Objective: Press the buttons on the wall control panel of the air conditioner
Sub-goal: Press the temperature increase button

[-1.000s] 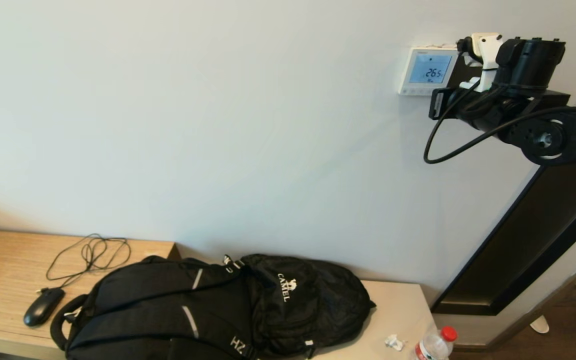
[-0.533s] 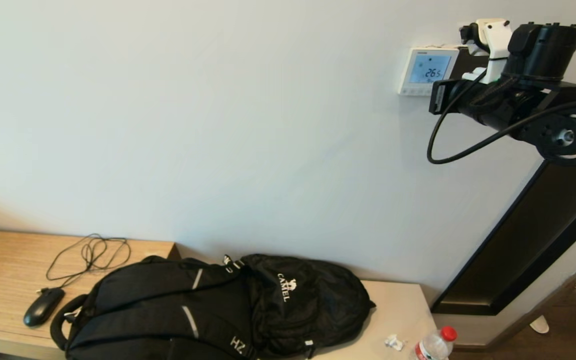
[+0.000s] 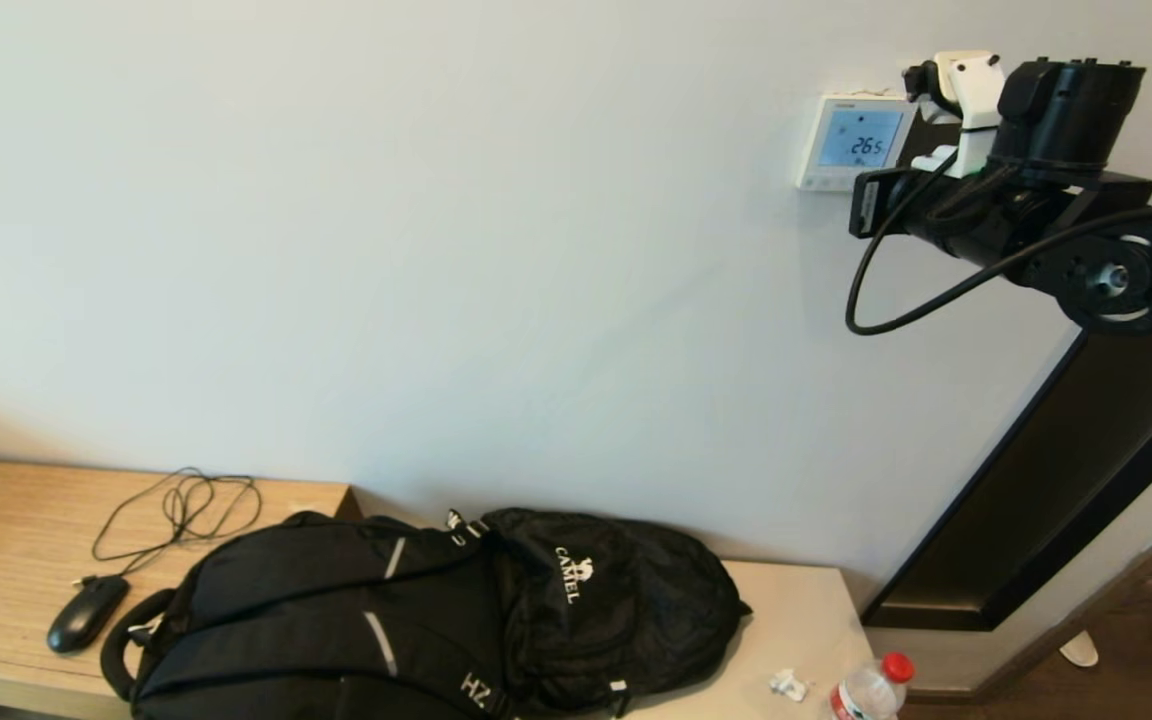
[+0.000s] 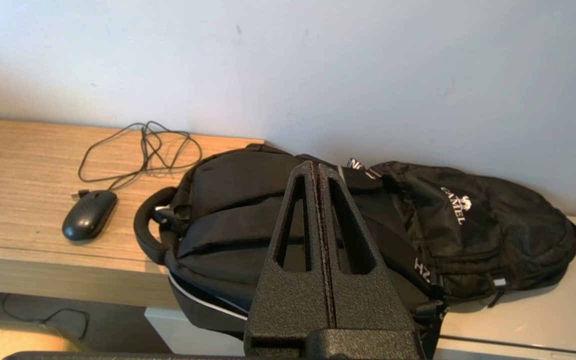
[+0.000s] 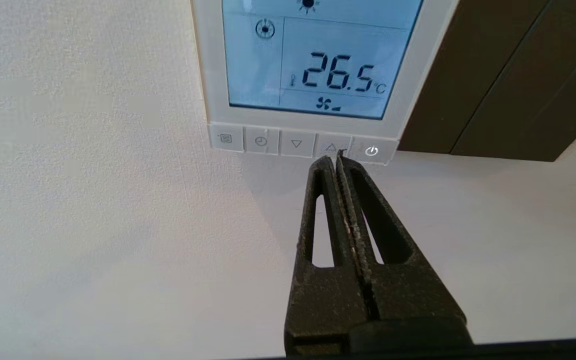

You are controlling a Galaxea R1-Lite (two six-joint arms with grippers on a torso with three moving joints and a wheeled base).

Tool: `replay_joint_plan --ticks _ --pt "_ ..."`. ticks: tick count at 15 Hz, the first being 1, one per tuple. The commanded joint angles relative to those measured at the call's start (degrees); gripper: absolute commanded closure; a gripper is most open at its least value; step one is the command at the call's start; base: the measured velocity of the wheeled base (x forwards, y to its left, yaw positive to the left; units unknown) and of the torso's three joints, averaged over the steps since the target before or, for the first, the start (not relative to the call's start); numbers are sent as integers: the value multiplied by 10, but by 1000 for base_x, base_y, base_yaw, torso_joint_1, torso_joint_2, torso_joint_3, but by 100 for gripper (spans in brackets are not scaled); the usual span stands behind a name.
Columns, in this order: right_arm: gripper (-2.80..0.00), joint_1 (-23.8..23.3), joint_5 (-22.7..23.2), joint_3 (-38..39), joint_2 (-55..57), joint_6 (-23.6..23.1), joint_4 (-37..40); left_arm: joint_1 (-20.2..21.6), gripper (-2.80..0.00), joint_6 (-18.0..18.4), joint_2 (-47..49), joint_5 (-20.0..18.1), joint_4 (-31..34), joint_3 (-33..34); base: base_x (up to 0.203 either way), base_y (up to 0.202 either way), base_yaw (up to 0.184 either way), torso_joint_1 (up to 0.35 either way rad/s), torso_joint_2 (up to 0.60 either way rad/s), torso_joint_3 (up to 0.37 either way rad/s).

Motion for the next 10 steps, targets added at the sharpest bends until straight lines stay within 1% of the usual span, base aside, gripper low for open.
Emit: replay_joint_plan --ticks 1,10 --pt "0 1 -1 -1 16 -3 -3 1 0 0 -1 0 0 0 0 0 0 0 0 0" --pt "0 -13 -1 -10 24 -5 -5 0 0 0 -1 0 0 0 0 0 0 0 0 0"
